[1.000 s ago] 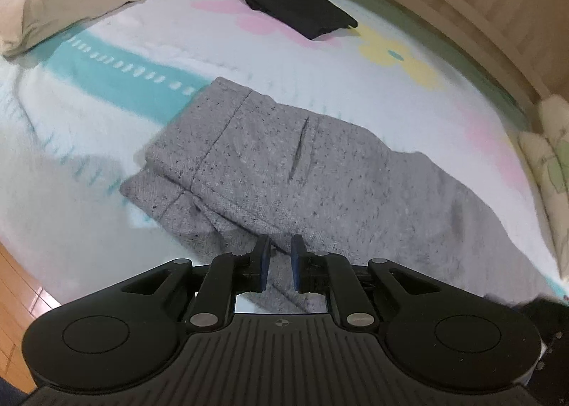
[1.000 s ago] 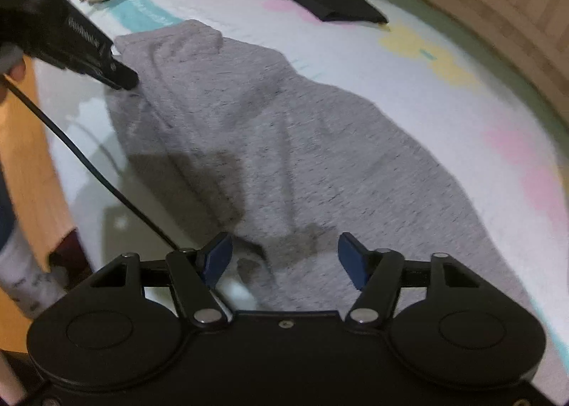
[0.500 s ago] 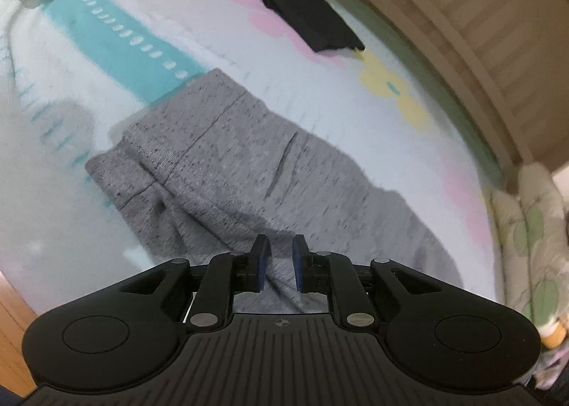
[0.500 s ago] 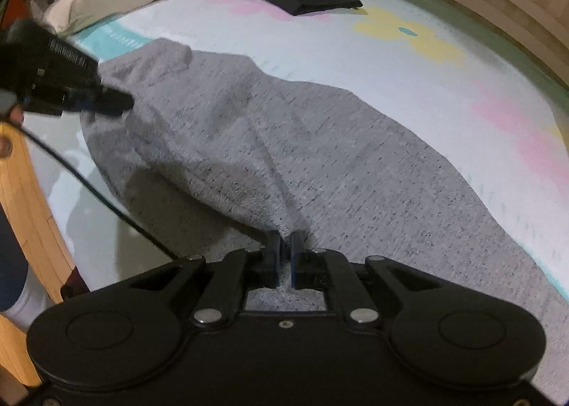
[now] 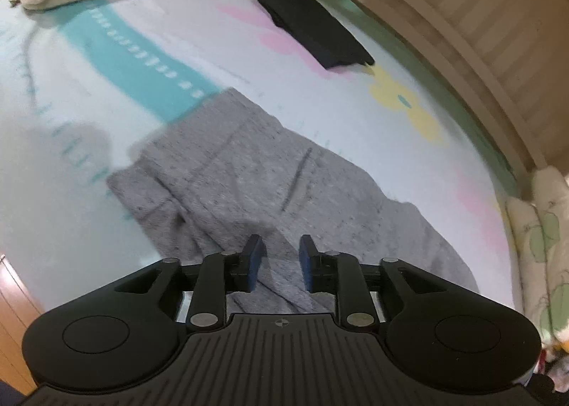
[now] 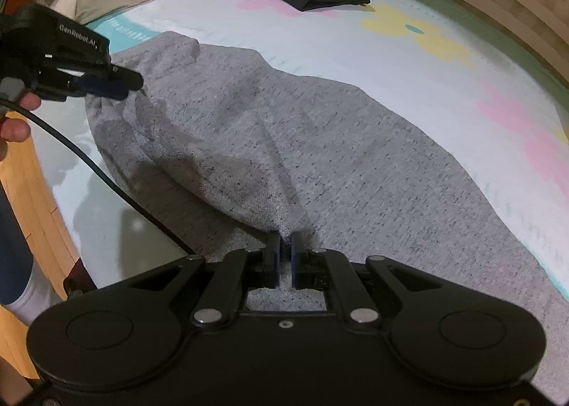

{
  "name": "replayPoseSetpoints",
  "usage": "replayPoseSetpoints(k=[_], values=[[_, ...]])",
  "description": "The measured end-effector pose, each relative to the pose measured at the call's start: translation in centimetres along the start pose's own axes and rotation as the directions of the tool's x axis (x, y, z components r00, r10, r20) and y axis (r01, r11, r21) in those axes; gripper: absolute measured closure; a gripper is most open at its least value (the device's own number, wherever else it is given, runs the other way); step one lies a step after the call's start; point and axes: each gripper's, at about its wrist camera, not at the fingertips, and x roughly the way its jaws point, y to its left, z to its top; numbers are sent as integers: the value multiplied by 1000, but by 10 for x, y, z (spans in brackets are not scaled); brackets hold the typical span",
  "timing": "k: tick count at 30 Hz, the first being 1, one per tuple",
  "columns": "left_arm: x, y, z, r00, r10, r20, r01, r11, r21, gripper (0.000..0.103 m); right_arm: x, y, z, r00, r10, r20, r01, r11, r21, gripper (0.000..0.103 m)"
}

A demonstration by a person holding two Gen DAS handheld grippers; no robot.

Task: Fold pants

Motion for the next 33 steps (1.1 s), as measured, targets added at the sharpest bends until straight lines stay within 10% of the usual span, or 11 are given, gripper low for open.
replayPoseSetpoints(k=[3, 14, 16, 23, 33], values=[[-8, 6, 1, 1000, -7, 30, 8, 1000, -27, 22, 0, 0, 0, 1000, 2, 0, -2, 1000, -2, 94], [14, -2, 4, 1000, 2, -20, -2, 999, -34, 22, 2, 3, -1, 1000, 5, -7, -5, 1000, -15, 93], [20, -5, 9, 1000, 9, -24, -10, 999, -40, 24, 1, 3, -1, 1000, 5, -7, -5, 1000, -15, 93], [24, -12, 14, 993, 113, -42, -112, 993, 27, 82, 0, 3, -1, 1000, 2, 0, -2, 1000, -11, 93], [-37, -10, 13, 987, 150, 52, -155, 982, 111, 90, -37, -1, -6, 994, 40, 105, -41, 999, 2, 92]])
